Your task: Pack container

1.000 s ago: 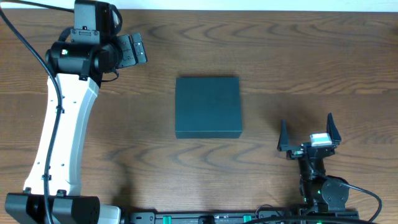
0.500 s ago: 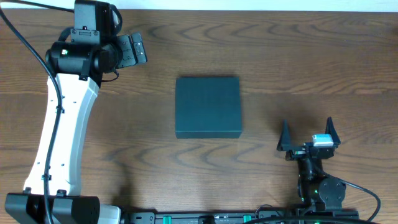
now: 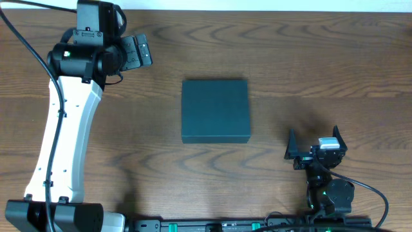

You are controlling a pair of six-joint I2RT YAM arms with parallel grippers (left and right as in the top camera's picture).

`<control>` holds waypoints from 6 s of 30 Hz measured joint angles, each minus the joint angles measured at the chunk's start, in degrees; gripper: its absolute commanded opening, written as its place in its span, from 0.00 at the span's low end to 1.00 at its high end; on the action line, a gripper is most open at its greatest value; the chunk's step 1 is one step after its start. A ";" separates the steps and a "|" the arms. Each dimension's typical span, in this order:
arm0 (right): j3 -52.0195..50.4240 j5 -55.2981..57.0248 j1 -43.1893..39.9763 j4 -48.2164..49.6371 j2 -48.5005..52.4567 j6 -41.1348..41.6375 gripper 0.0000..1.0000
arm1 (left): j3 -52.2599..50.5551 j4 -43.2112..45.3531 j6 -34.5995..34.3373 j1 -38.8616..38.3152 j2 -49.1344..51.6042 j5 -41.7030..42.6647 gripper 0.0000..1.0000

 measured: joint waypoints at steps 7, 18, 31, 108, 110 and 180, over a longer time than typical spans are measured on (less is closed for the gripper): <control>0.00 0.00 0.02 0.00 0.00 0.00 0.99 | 0.00 0.00 0.00 0.00 0.00 0.00 0.99; 0.00 0.00 0.00 0.00 0.00 0.00 0.99 | 0.00 0.00 0.00 0.00 0.00 0.00 0.99; 0.00 0.00 0.00 0.00 0.00 0.00 0.99 | 0.00 0.00 0.00 0.00 0.00 0.00 0.99; 0.00 0.02 0.02 -0.02 0.00 0.00 0.99 | -79.87 39.54 -25.55 4.31 -85.37 -21.70 0.99; 0.00 0.02 0.00 -0.04 0.00 0.00 0.99 | -81.50 39.54 -26.03 4.31 -86.75 -20.63 0.99; 0.00 0.02 0.00 -0.02 0.00 0.00 0.99 | -90.66 37.99 15.39 4.31 -91.14 -6.56 0.98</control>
